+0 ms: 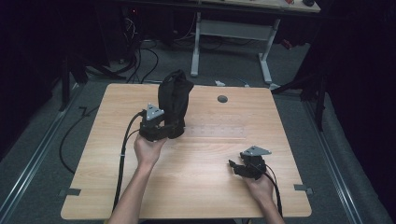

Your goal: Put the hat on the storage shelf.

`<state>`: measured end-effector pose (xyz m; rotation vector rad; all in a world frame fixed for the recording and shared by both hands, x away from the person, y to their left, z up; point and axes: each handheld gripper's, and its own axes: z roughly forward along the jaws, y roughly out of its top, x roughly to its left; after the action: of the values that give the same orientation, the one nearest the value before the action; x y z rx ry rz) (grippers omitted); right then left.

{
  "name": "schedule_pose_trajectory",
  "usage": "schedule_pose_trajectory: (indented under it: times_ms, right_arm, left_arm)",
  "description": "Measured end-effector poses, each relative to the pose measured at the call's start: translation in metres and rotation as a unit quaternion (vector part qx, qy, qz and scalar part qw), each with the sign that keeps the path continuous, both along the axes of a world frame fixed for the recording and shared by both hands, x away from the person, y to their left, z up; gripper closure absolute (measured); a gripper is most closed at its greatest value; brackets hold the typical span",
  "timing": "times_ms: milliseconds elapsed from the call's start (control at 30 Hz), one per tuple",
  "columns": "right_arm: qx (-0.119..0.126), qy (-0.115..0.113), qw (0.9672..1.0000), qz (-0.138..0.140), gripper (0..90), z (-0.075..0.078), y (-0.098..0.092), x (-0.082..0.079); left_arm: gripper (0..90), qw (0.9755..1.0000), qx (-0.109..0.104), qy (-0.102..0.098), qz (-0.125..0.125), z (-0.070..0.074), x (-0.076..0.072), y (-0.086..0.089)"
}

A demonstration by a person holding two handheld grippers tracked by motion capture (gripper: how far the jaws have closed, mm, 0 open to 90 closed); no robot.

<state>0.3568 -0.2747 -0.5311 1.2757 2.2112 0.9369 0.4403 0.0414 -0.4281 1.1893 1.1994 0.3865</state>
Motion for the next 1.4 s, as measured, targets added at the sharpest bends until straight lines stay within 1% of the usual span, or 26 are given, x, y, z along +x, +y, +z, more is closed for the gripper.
schedule_pose_trajectory:
  times_ms: [100,133,200,267,333,433,500,633,733,1033,1100,1300,1367,1400]
  right_arm:
    - [0.000,0.000,1.0000,0.000,38.7,0.000,0.000,0.000]
    - [0.000,0.000,1.0000,0.000,38.7,0.000,0.000,0.000]
    - [0.000,0.000,1.0000,0.000,38.7,0.000,0.000,0.000]
    - [0.000,0.000,1.0000,0.000,38.7,0.000,0.000,0.000]
    - [0.000,0.000,1.0000,0.000,38.7,0.000,0.000,0.000]
    - [0.000,0.000,1.0000,0.000,38.7,0.000,0.000,0.000]
    - [0.000,0.000,1.0000,-0.001,38.7,0.000,0.000,0.000]
    - [0.000,0.000,1.0000,0.000,38.7,0.000,0.000,0.000]
    - [0.000,0.000,1.0000,0.000,38.7,0.000,0.000,0.000]
    - [0.000,0.000,1.0000,0.000,38.7,0.000,0.000,0.000]
    - [0.000,0.000,1.0000,0.000,38.7,0.000,0.000,0.000]
    - [0.000,0.000,1.0000,0.000,38.7,0.000,0.000,0.000]
    - [0.000,0.000,1.0000,-0.001,38.7,0.000,0.000,0.000]
    - [0.000,0.000,1.0000,0.000,38.7,0.000,0.000,0.000]
  left_arm:
    - [39.2,1.0000,0.001,0.003,-0.002,-0.001,0.000,0.000]
    - [36.8,0.9999,-0.006,0.007,-0.005,0.000,0.000,0.001]
    - [33.9,0.9998,-0.012,0.009,-0.009,0.001,0.000,0.002]
    - [32.6,0.9998,-0.014,0.008,-0.010,0.001,0.000,0.002]
    - [29.4,0.9997,-0.018,0.011,-0.014,0.003,-0.001,0.003]
    - [26.8,0.9995,-0.019,0.017,-0.020,0.003,-0.002,0.004]
    - [25.7,0.9995,-0.018,0.017,-0.020,0.003,-0.003,0.005]
    - [24.0,0.9993,-0.019,0.022,-0.024,0.005,-0.005,0.008]
    - [22.7,0.9995,-0.013,0.018,-0.021,0.006,-0.009,0.010]
    - [22.2,0.9994,-0.009,0.019,-0.026,0.005,-0.018,0.018]
    - [22.5,0.9994,-0.012,0.017,-0.026,0.005,-0.022,0.022]
    - [23.3,0.9994,-0.016,0.016,-0.027,0.004,-0.030,0.030]
    - [23.7,0.9993,-0.019,0.017,-0.028,0.004,-0.031,0.032]
    - [23.7,0.9991,-0.023,0.020,-0.030,0.004,-0.033,0.034]
